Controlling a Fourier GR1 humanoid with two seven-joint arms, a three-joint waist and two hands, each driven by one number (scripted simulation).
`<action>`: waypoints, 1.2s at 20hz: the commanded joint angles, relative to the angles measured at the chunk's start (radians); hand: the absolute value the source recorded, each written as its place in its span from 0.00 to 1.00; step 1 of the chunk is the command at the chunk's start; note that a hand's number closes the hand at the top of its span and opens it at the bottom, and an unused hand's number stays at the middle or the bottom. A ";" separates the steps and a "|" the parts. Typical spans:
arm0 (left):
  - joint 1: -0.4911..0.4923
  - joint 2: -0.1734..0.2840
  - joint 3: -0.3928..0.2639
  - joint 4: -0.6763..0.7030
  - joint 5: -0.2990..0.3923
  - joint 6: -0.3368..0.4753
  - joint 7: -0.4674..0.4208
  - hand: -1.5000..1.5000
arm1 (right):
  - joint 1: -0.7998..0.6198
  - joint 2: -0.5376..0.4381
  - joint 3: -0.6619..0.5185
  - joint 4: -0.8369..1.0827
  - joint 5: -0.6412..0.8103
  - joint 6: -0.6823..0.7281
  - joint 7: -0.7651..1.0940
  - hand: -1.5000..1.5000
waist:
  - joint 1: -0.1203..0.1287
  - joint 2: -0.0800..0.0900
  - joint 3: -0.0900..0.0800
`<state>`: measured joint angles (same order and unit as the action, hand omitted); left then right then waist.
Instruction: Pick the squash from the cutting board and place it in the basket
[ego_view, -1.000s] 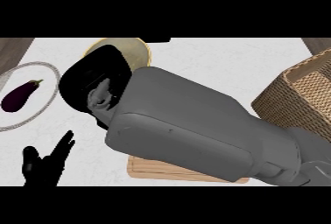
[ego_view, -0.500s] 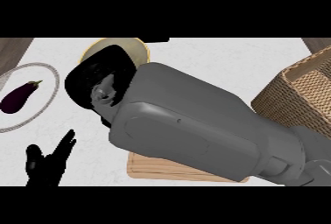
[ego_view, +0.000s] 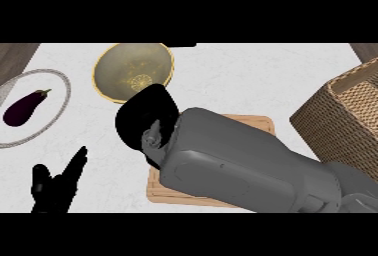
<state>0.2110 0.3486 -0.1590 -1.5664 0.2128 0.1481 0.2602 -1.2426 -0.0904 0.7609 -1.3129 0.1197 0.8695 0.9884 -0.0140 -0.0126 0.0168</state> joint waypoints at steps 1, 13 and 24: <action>-0.033 -0.009 0.007 0.055 -0.001 -0.003 0.042 0.50 | 0.071 -0.012 0.017 -0.061 0.046 0.016 0.096 0.00 | 0.003 0.009 -0.017; 0.016 -0.016 0.025 0.089 -0.019 -0.047 -0.034 0.50 | 0.313 -0.072 0.083 -0.133 0.236 -0.015 0.026 0.00 | 0.010 0.010 -0.017; -0.056 -0.014 0.071 0.123 -0.011 -0.075 0.003 0.50 | 0.428 -0.079 0.092 -0.191 0.402 -0.022 -0.063 0.00 | 0.011 0.012 -0.017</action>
<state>0.1724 0.3231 -0.1207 -1.5281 0.1877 0.0948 0.2426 -0.8717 -0.2062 0.8418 -1.4641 0.4752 0.8740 0.8695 0.0019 -0.0094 0.0181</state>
